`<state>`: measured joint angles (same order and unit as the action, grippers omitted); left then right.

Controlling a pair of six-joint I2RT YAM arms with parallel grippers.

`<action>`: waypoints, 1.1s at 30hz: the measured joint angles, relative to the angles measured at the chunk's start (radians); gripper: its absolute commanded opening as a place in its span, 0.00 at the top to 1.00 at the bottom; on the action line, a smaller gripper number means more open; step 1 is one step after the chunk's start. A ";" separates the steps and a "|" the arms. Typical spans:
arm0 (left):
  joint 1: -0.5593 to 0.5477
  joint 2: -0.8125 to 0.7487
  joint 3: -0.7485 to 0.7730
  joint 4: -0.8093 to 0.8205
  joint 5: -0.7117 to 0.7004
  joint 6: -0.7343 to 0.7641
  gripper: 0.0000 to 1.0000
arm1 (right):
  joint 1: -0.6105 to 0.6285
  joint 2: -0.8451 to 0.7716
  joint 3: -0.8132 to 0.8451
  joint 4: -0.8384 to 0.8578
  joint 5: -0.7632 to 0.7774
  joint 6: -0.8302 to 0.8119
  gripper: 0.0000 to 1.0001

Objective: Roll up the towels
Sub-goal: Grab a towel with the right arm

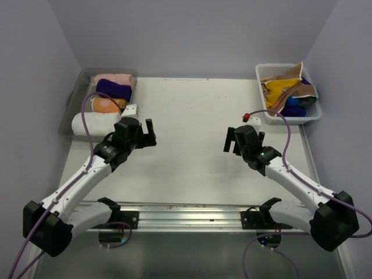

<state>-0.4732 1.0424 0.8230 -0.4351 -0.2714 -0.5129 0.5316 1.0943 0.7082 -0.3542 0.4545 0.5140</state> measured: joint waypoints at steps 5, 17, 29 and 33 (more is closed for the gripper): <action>0.000 0.001 0.000 0.000 0.007 0.000 0.00 | 0.000 0.003 0.000 -0.006 0.002 0.011 0.01; 0.000 0.026 0.000 -0.001 0.038 -0.001 0.00 | -0.009 0.010 0.020 -0.045 0.054 0.024 0.12; 0.000 0.025 0.000 -0.002 0.064 0.000 0.01 | -0.433 0.306 0.536 -0.034 -0.006 -0.010 0.48; 0.000 0.018 0.000 -0.007 0.064 0.000 0.00 | -0.530 0.483 0.698 -0.051 -0.060 0.000 0.24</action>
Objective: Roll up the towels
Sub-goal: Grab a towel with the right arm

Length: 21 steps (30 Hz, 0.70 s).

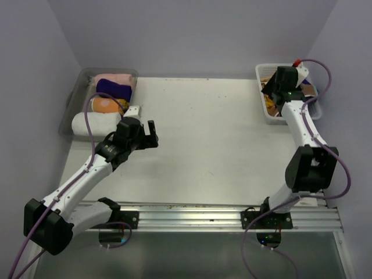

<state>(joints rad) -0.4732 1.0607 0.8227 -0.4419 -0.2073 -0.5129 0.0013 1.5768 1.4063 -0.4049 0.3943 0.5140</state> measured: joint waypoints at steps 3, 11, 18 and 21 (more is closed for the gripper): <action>0.000 -0.002 0.002 -0.002 0.000 0.000 0.00 | -0.072 0.172 0.161 -0.039 -0.032 0.000 0.24; 0.000 -0.002 0.011 -0.003 0.002 0.000 0.00 | -0.142 0.452 0.372 -0.110 -0.116 0.002 0.45; 0.000 -0.002 0.011 -0.008 0.002 0.000 0.00 | -0.140 0.508 0.423 -0.139 -0.133 0.003 1.00; 0.000 -0.002 0.011 -0.009 0.002 0.000 0.01 | -0.140 0.467 0.376 -0.113 -0.141 0.006 1.00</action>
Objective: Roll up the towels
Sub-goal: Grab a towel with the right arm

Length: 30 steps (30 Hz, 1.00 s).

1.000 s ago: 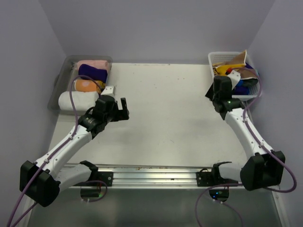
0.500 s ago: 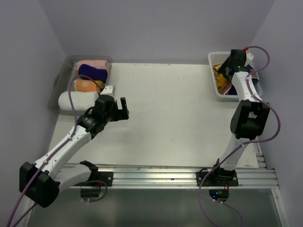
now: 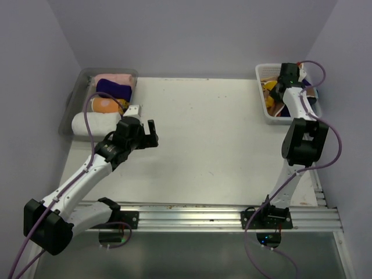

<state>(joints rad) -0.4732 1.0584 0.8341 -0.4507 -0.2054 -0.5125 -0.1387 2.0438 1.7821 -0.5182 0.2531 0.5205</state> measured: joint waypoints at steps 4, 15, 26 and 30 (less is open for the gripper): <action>0.000 0.000 0.000 0.000 0.000 0.000 0.01 | 0.000 -0.116 -0.087 0.010 -0.014 0.003 1.00; 0.000 0.001 0.005 0.000 0.001 0.011 0.00 | 0.002 -0.484 -0.134 0.061 -0.063 -0.002 1.00; 0.000 -0.004 0.010 0.000 0.001 0.019 0.00 | 0.002 -0.347 -0.125 0.053 -0.063 -0.015 0.94; 0.000 -0.010 0.011 -0.002 0.000 0.019 0.00 | 0.001 -0.253 -0.065 0.009 -0.061 -0.023 0.95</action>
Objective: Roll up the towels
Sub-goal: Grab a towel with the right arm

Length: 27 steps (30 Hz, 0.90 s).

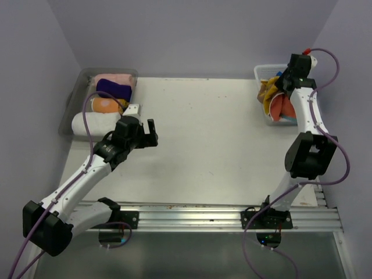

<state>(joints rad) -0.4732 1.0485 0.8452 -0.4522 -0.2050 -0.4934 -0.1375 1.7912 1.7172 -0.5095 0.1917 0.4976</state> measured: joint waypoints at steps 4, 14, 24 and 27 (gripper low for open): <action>0.000 -0.007 0.002 -0.007 0.000 0.000 0.00 | -0.001 0.111 0.151 -0.053 0.005 -0.013 0.98; 0.000 -0.019 0.008 -0.022 -0.009 0.000 0.00 | -0.001 0.146 0.289 -0.045 -0.005 -0.025 0.81; 0.000 -0.019 0.008 -0.026 -0.008 0.000 0.00 | -0.063 0.098 0.128 0.011 -0.003 -0.052 0.32; 0.000 -0.019 0.008 -0.027 -0.008 0.000 0.00 | -0.087 0.075 0.030 0.016 -0.008 -0.051 0.42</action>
<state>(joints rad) -0.4732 1.0290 0.8528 -0.4789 -0.2131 -0.4931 -0.2245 1.8664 1.7470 -0.4938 0.1841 0.4461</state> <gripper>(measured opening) 0.994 0.626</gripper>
